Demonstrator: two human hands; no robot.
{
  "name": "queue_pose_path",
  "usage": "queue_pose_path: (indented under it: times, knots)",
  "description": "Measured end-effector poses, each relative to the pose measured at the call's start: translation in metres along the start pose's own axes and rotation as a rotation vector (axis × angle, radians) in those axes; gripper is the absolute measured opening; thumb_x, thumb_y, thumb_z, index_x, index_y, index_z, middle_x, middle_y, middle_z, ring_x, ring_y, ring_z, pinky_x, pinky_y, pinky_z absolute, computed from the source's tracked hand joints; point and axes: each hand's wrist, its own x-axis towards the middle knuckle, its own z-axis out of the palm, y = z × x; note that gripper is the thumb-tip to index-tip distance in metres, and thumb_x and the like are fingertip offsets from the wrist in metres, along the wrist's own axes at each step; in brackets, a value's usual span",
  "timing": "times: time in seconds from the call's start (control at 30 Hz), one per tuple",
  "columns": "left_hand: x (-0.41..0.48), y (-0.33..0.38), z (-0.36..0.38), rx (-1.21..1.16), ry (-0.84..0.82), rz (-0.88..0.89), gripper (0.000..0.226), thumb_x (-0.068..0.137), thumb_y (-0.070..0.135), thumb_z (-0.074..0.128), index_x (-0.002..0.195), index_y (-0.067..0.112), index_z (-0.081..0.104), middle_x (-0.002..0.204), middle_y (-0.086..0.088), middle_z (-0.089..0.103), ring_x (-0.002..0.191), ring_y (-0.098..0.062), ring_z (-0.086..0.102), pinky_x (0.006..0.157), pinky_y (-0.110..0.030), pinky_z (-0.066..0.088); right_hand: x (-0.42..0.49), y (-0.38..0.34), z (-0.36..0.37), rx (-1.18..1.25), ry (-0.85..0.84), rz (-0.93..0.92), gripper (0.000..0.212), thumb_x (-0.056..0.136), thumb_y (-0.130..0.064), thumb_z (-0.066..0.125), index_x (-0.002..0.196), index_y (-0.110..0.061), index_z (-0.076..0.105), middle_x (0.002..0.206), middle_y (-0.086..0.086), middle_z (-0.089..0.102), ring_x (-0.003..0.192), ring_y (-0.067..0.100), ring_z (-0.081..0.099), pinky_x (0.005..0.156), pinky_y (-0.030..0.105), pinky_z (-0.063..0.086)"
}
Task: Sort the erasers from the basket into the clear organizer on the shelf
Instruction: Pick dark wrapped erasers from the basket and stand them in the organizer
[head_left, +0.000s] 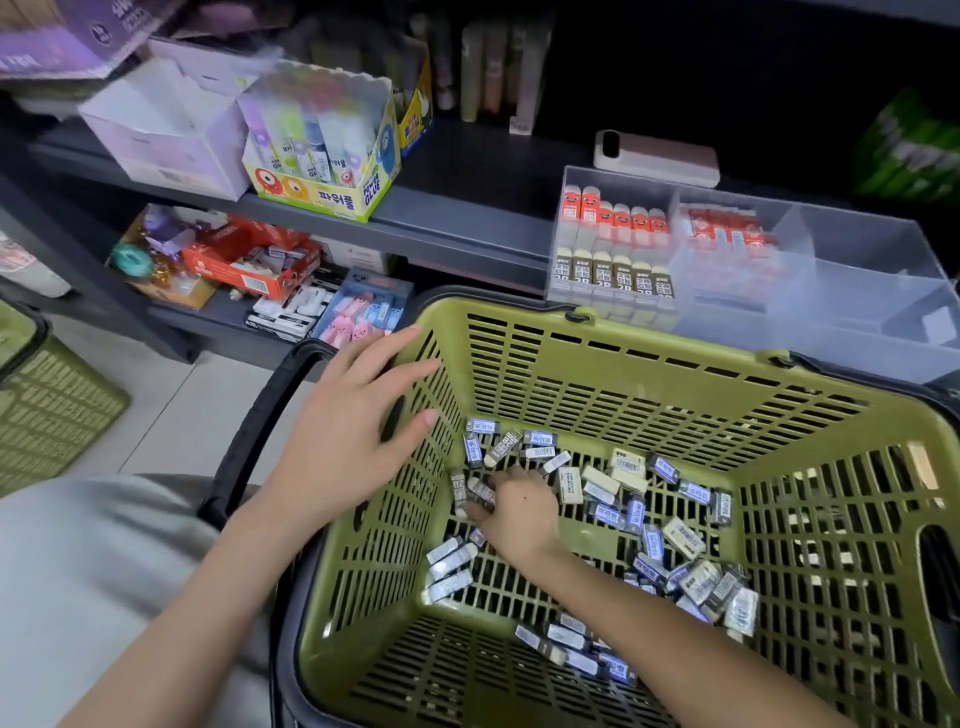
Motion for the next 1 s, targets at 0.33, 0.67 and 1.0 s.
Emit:
queue_pose_path:
  times: [0.33,0.67,1.0]
  knots:
    - [0.0,0.002,-0.001,-0.04,0.014,-0.002,0.038,0.087,0.026,0.067,0.124,0.016,0.063,0.146,0.002,0.043,0.135,-0.028,0.035,0.112,-0.043,0.026,0.005,0.0,-0.004,0.475,-0.01,0.131,0.027,0.088,-0.025,0.061,0.068,-0.007,0.055,0.053,0.002,0.049,0.05,0.016,0.048,0.064,0.027,0.047]
    - [0.0,0.001,-0.002,-0.062,0.023,-0.005,0.037,0.086,0.022,0.068,0.122,0.016,0.064,0.146,0.003,0.042,0.136,-0.025,0.035,0.113,-0.041,0.025,0.02,-0.035,0.007,0.422,-0.179,0.205,0.025,0.08,-0.031,0.071,0.079,-0.015,0.052,0.07,-0.003,0.052,0.066,0.014,0.052,0.046,0.02,0.034]
    - [-0.01,0.025,-0.001,-0.057,0.424,0.098,0.019,0.086,0.009,0.059,0.1,0.003,0.07,0.104,-0.009,0.069,0.098,-0.019,0.063,0.094,-0.024,0.043,-0.01,-0.025,-0.062,1.146,-0.232,0.214,0.016,0.085,-0.016,0.068,0.075,-0.005,0.063,0.058,0.005,0.061,0.043,0.009,0.052,0.044,0.02,0.046]
